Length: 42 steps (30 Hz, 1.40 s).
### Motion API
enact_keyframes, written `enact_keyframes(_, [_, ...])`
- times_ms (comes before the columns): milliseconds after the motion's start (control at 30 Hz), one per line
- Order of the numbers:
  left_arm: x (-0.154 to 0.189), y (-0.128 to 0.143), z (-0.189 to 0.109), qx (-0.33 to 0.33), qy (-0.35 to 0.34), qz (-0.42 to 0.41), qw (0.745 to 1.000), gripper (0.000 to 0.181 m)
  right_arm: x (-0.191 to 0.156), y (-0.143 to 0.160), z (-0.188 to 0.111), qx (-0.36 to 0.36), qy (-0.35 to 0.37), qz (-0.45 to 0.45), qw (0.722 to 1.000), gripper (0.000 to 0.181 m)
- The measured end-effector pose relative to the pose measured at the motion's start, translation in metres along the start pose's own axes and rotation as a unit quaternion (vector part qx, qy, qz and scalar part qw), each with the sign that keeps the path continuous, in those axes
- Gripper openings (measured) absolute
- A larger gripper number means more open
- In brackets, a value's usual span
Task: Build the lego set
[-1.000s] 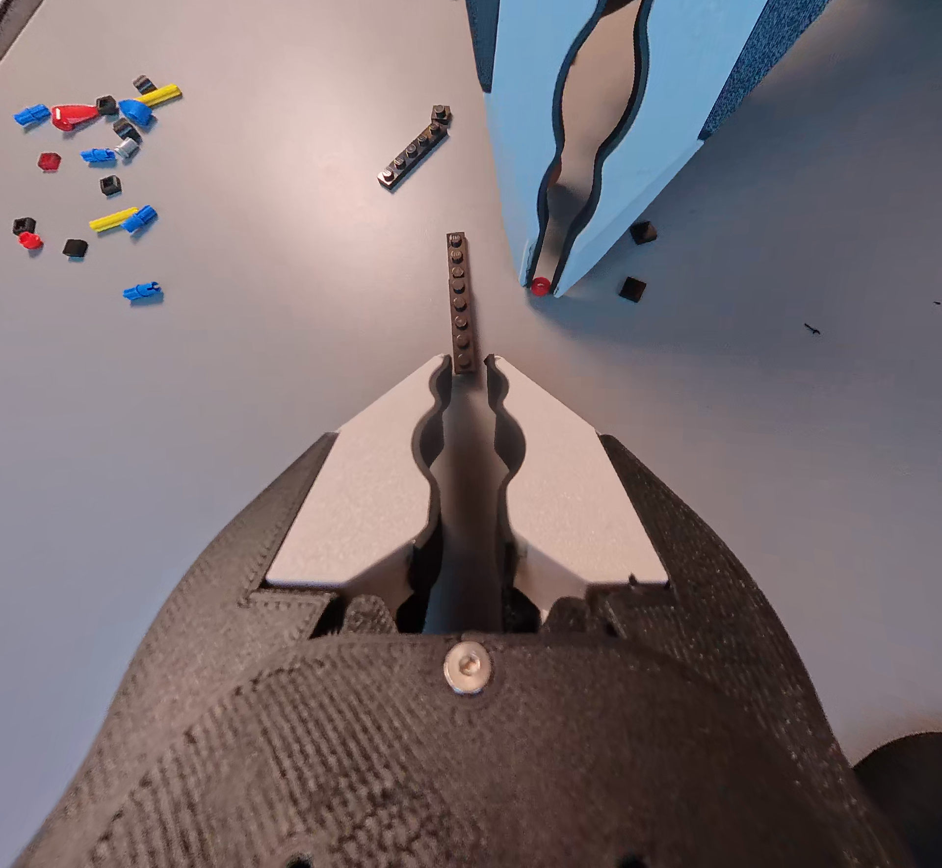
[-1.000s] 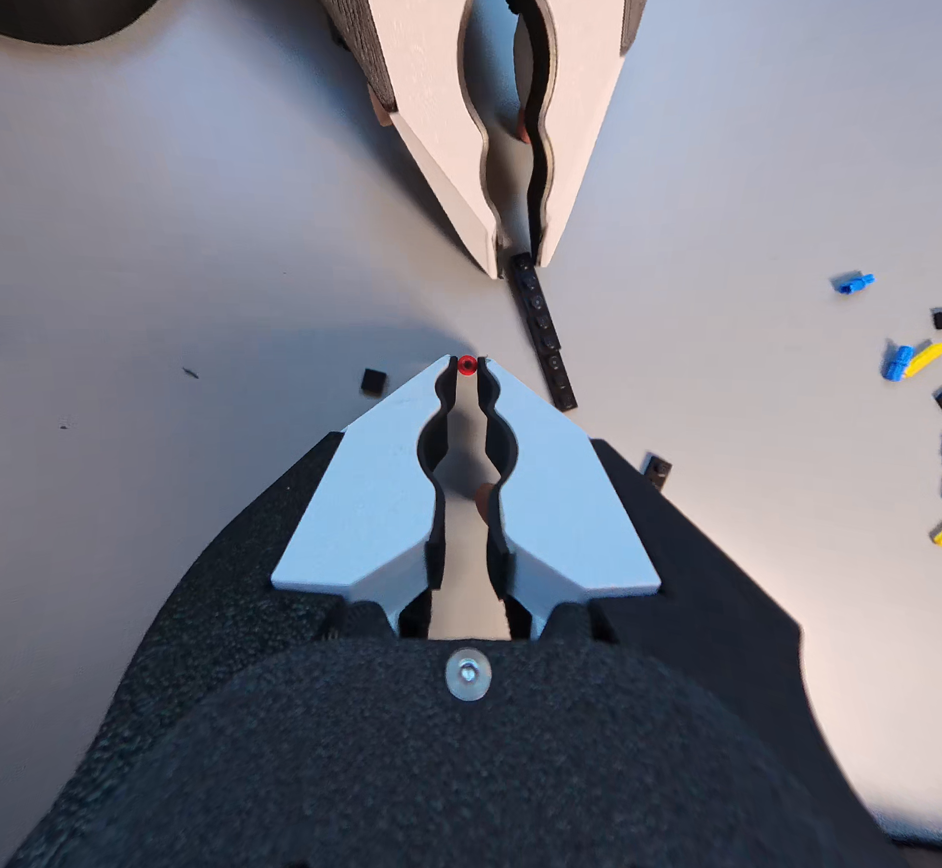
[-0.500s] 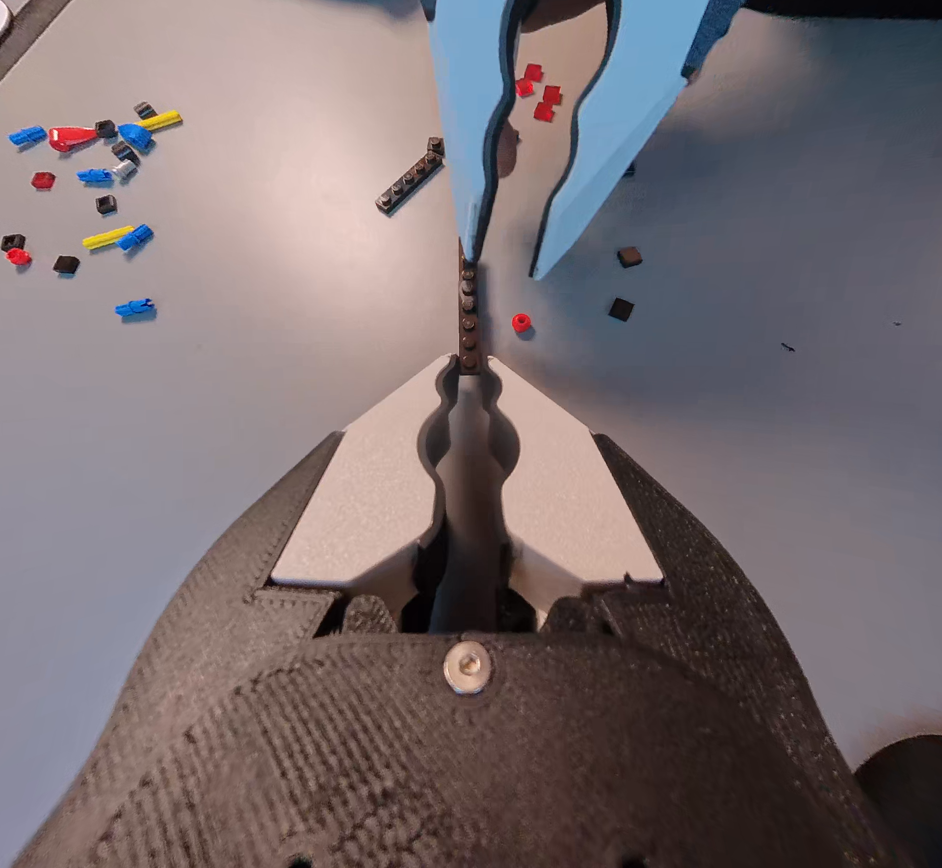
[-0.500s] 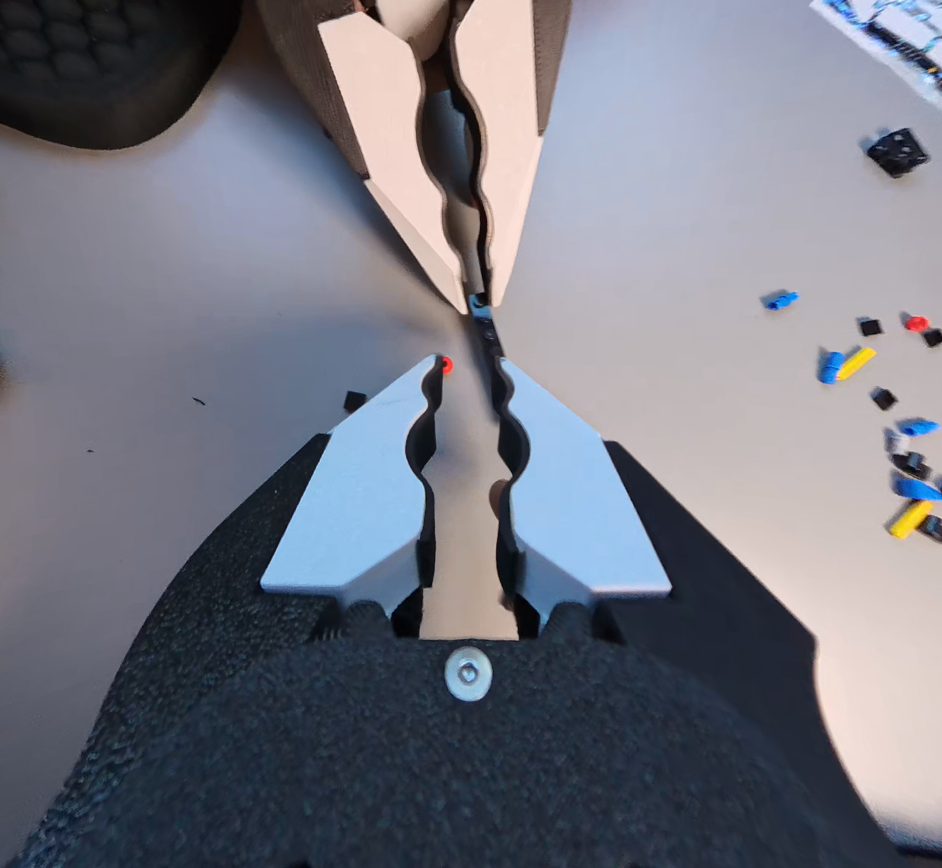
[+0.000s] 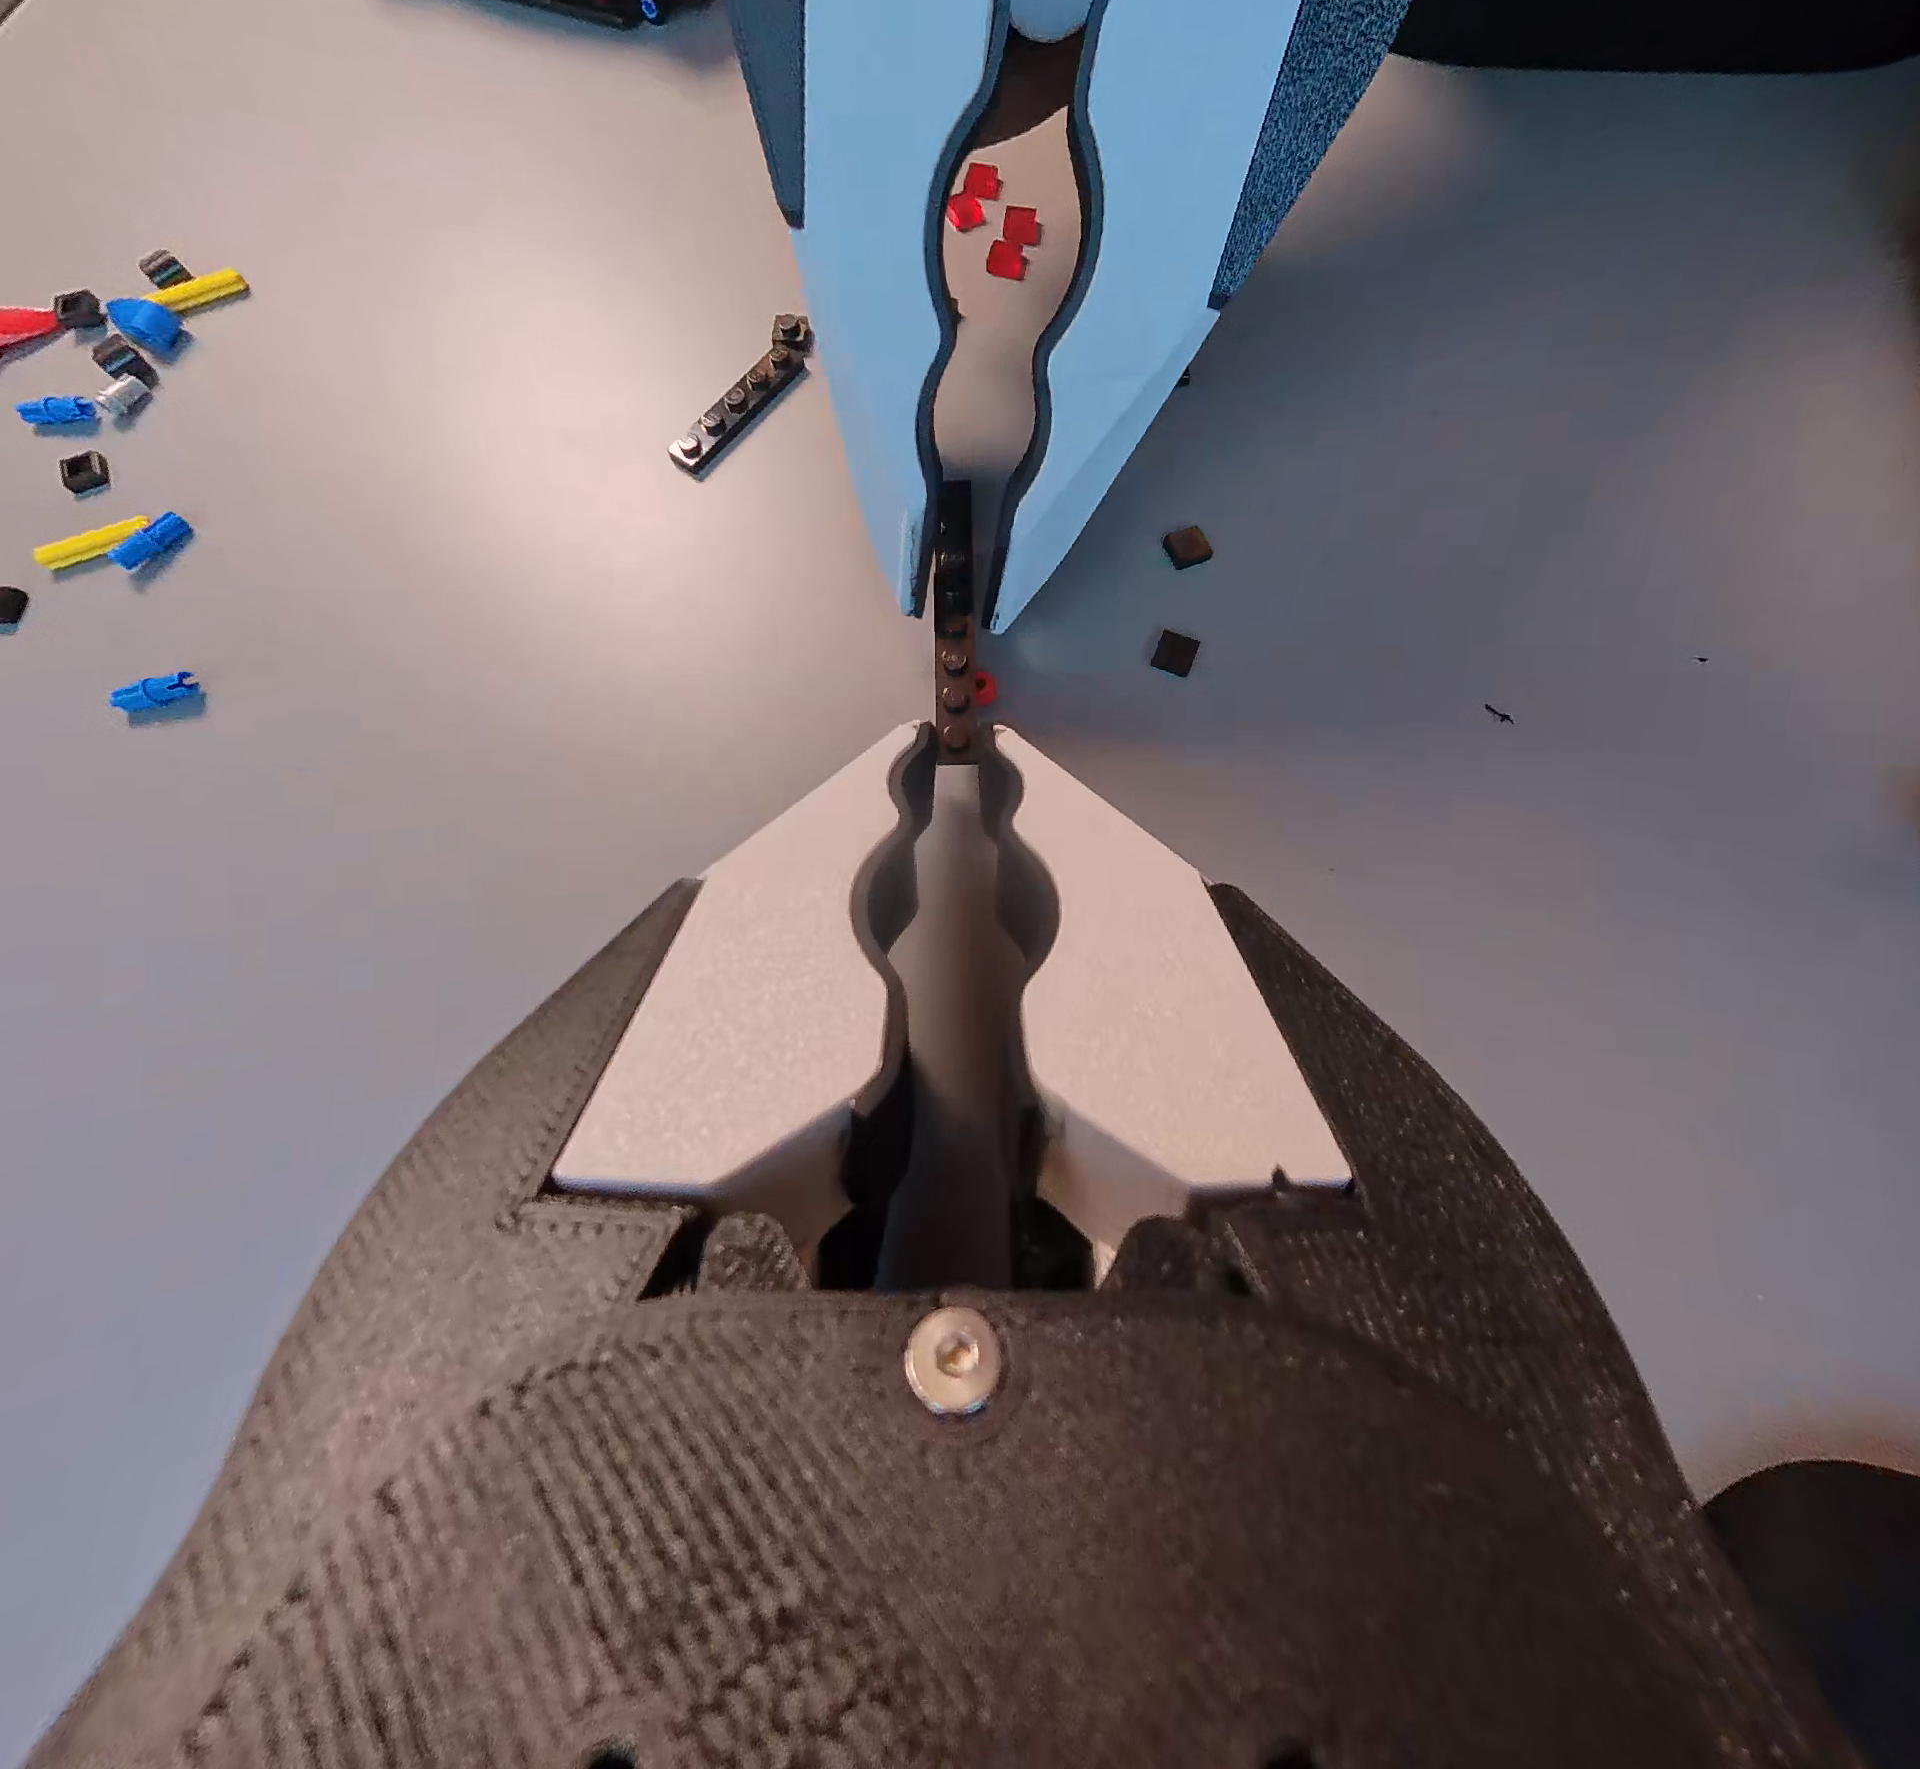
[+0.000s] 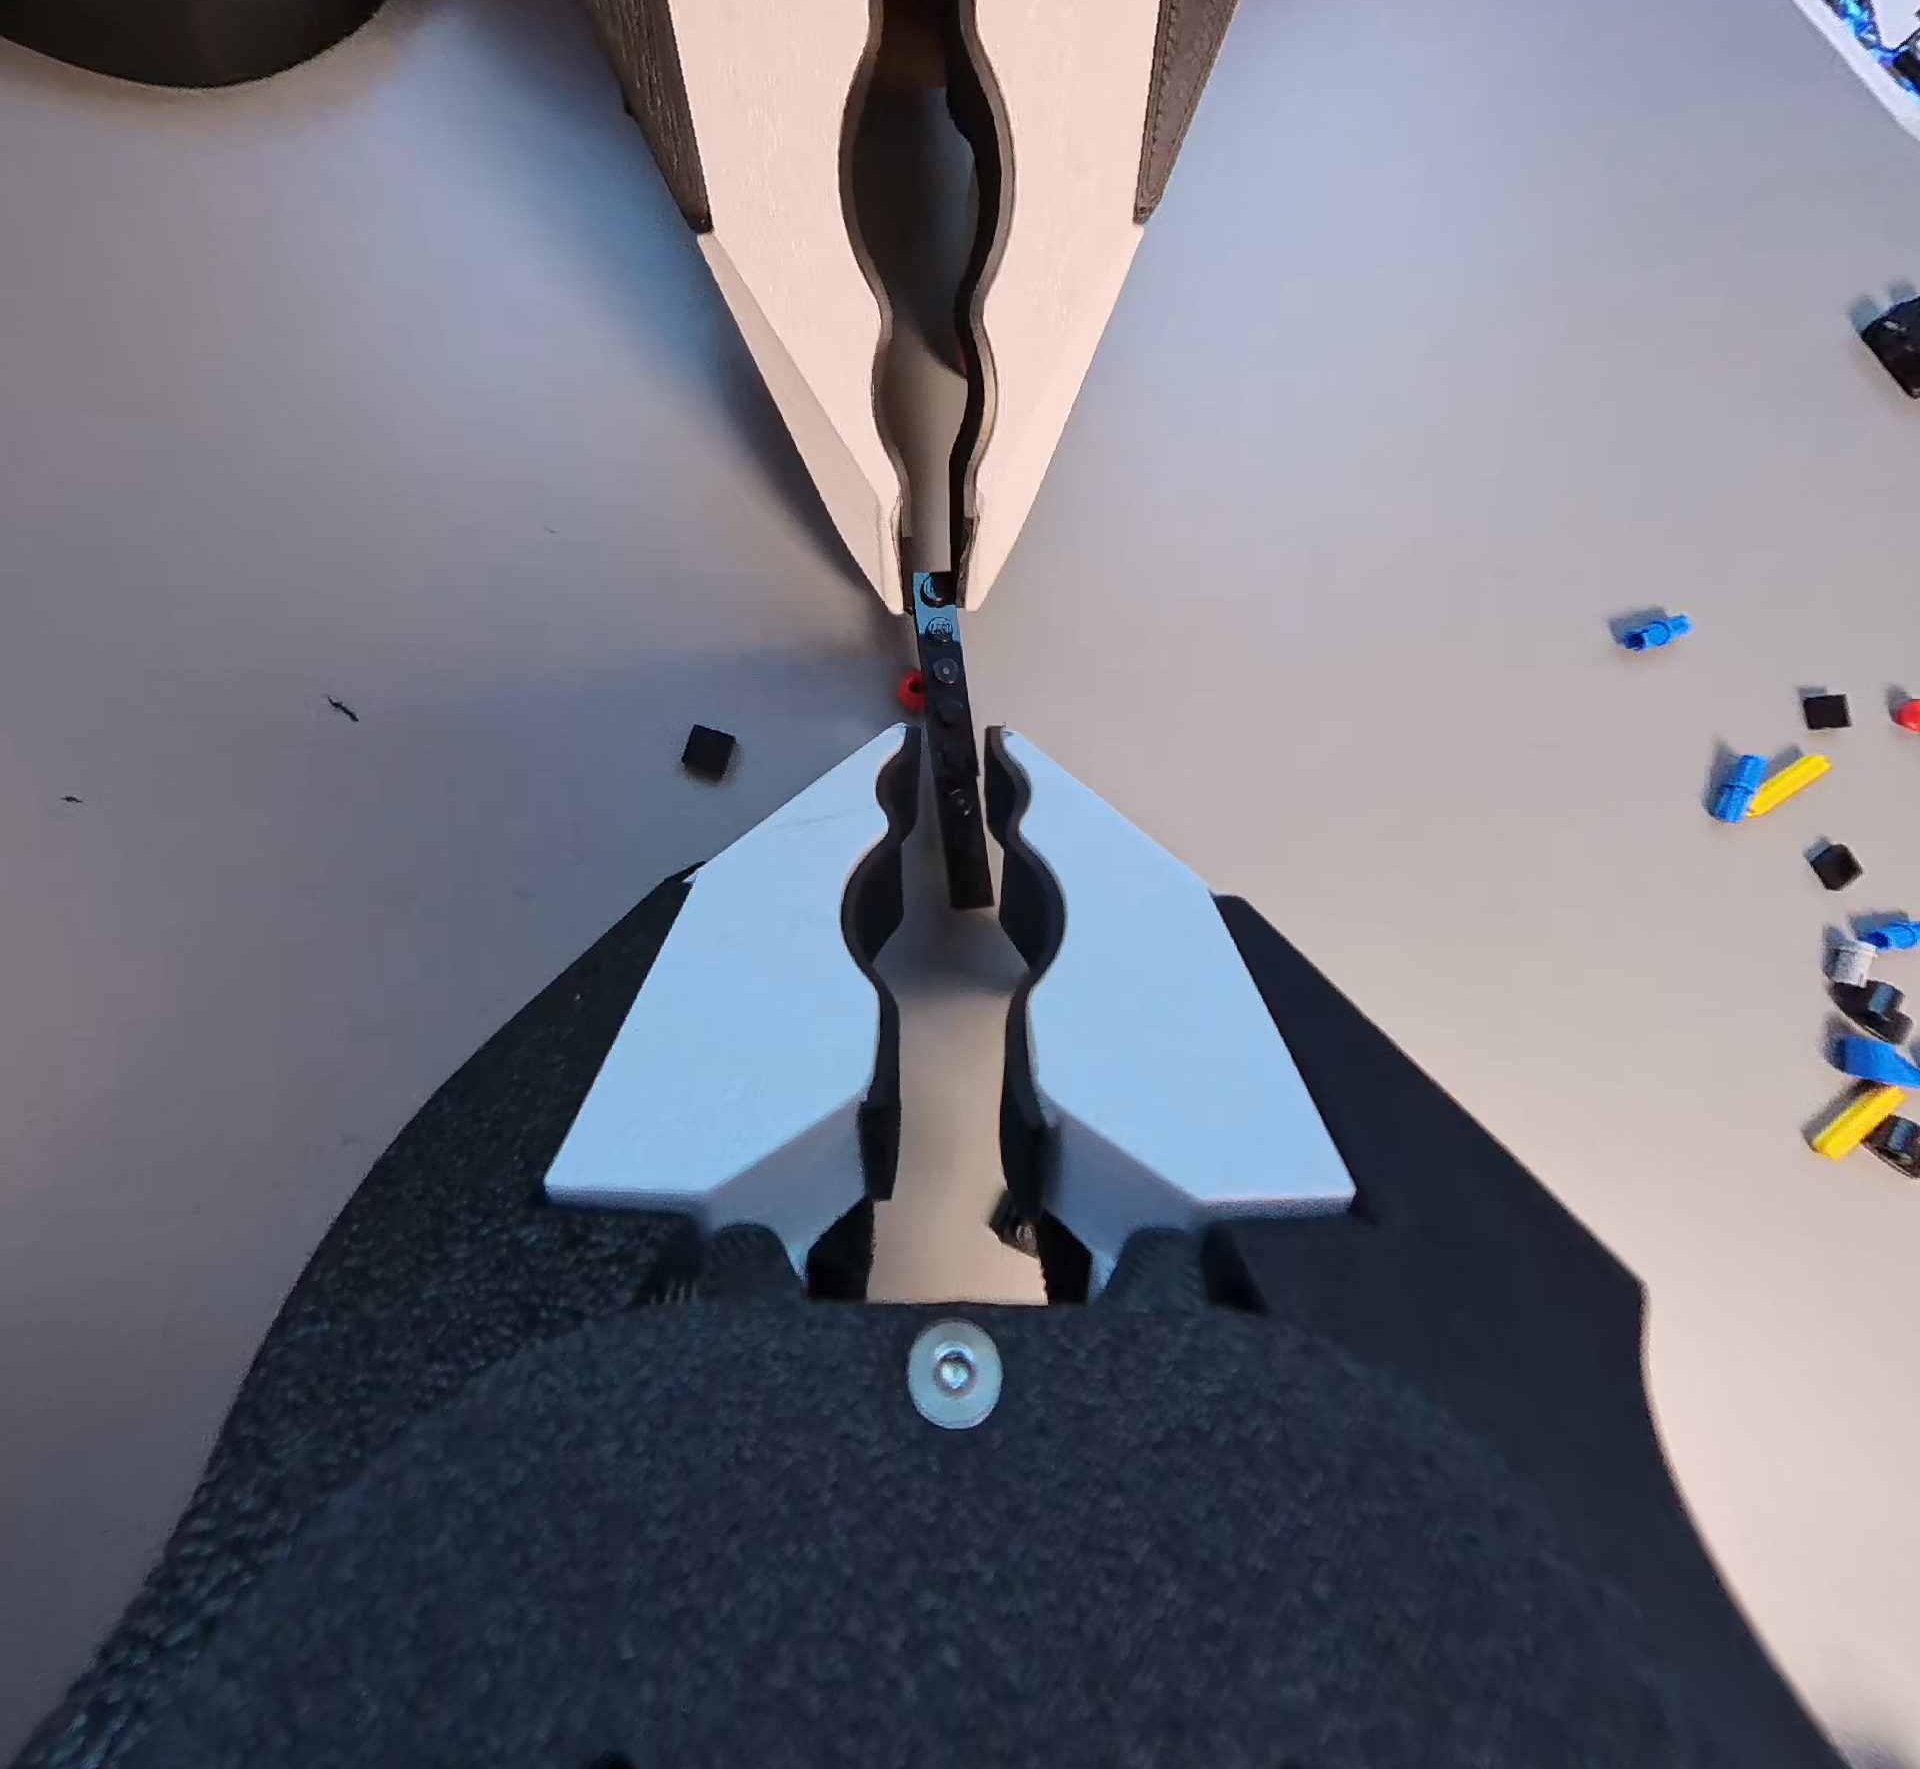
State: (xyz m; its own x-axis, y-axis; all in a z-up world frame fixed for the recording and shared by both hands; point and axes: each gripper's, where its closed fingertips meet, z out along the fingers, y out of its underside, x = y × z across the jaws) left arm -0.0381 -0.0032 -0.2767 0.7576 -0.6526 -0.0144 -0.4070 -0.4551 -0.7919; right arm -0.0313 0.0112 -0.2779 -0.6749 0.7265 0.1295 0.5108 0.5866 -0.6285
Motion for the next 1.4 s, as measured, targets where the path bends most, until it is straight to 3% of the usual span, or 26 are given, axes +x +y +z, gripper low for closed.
enact_keyframes(600, [0.004, 0.006, 0.0, -0.022, 0.0, 0.023, 0.999, 0.006, -0.005, 0.0, 0.005, -0.017, -0.003, -0.01, 1.0, 0.006])
enact_keyframes(1000, [0.004, -0.005, 0.001, 0.006, -0.002, 0.006, 1.0, 0.011, -0.004, 0.002, 0.006, -0.028, 0.003, -0.017, 0.999, 0.005])
enact_keyframes(1400, [0.0, 0.0, 0.005, -0.021, -0.011, -0.01, 1.0, 0.004, -0.005, -0.001, 0.007, -0.023, 0.002, -0.014, 1.0, 0.005])
